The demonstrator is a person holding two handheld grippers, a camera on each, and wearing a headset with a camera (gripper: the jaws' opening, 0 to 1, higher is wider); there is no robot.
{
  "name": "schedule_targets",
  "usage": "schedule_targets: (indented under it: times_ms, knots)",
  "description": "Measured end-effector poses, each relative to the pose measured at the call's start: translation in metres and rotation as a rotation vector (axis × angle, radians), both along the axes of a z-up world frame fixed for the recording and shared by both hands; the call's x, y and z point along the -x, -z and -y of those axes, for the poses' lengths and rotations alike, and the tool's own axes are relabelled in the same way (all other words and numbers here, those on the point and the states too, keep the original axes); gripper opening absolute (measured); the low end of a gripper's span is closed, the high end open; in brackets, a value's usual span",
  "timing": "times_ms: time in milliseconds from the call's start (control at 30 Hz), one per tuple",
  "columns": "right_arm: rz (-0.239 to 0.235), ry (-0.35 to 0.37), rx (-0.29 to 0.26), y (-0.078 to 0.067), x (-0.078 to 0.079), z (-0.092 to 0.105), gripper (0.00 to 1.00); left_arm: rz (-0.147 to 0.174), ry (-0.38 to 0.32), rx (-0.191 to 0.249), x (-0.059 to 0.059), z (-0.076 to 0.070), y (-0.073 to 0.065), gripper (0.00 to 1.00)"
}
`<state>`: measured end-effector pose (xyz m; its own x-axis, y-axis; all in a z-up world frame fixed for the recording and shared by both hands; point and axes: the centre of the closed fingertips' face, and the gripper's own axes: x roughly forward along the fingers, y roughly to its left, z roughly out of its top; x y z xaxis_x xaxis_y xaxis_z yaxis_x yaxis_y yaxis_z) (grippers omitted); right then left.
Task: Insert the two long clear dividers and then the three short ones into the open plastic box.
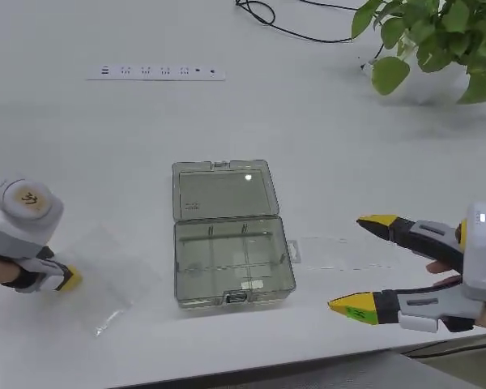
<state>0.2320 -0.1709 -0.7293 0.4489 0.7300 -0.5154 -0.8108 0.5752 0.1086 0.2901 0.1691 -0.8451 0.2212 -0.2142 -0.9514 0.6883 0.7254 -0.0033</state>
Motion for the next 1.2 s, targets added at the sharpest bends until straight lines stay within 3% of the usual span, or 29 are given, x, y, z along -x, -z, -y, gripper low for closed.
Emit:
schedule_targets:
  times_ms: [233,400,600,933,1200]
  knots:
    - [0.0,-0.004,0.002,-0.001,0.001,-0.002,0.82,-0.039,0.018,-0.037,0.001,0.001,0.001,0.32]
    - [0.001,-0.001,0.005,-0.002,0.003,-0.001,0.81,-0.054,0.021,-0.025,0.002,0.001,0.0,0.31]
    - [-0.001,-0.002,0.006,-0.001,0.004,-0.001,0.81,-0.071,-0.001,0.022,0.007,0.005,-0.002,0.31]
    - [0.002,-0.015,0.008,-0.003,0.003,-0.004,0.81,-0.067,-0.081,0.114,0.009,0.009,-0.004,0.3]
    - [0.005,-0.028,0.011,-0.005,0.002,-0.009,0.8,-0.055,-0.177,0.242,0.012,0.018,-0.014,0.3]
